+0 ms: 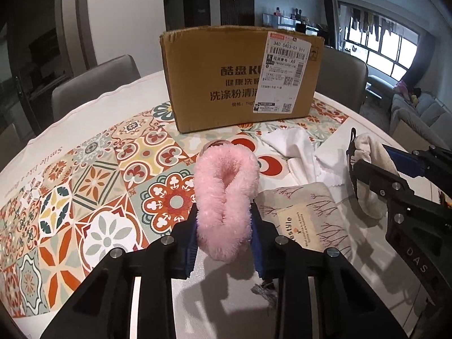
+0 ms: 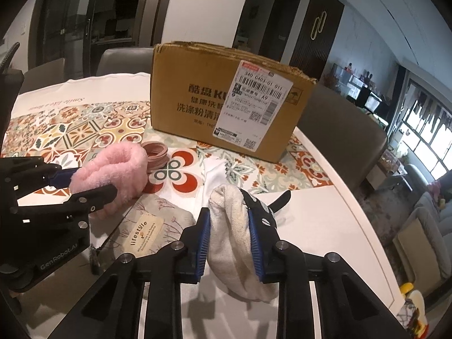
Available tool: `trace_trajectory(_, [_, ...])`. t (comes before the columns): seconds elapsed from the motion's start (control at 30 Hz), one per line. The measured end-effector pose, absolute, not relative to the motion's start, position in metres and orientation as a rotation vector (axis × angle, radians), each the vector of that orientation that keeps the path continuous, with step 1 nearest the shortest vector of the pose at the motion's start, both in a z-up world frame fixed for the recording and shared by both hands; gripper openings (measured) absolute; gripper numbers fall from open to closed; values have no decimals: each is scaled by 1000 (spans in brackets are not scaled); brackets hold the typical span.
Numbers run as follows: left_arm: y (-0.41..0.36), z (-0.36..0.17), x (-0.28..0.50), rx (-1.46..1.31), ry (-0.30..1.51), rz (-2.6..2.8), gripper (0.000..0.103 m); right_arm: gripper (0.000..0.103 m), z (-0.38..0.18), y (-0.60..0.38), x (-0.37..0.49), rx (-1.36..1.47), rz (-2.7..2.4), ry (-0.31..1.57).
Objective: Organize soft objects
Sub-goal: 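Lift and carry the hair band and cream slipper over the cardboard box with both tools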
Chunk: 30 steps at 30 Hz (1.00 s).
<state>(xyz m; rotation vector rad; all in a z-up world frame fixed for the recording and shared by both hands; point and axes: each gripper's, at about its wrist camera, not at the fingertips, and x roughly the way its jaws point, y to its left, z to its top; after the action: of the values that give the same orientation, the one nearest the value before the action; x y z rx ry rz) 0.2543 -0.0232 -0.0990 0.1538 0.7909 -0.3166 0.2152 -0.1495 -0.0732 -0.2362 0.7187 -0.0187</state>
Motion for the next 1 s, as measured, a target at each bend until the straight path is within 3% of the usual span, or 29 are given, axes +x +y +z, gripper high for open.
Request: trace_trajectory(1.0, [-41,-1,211,154,600,-271,32,28,6,-177,171,-111,13,512])
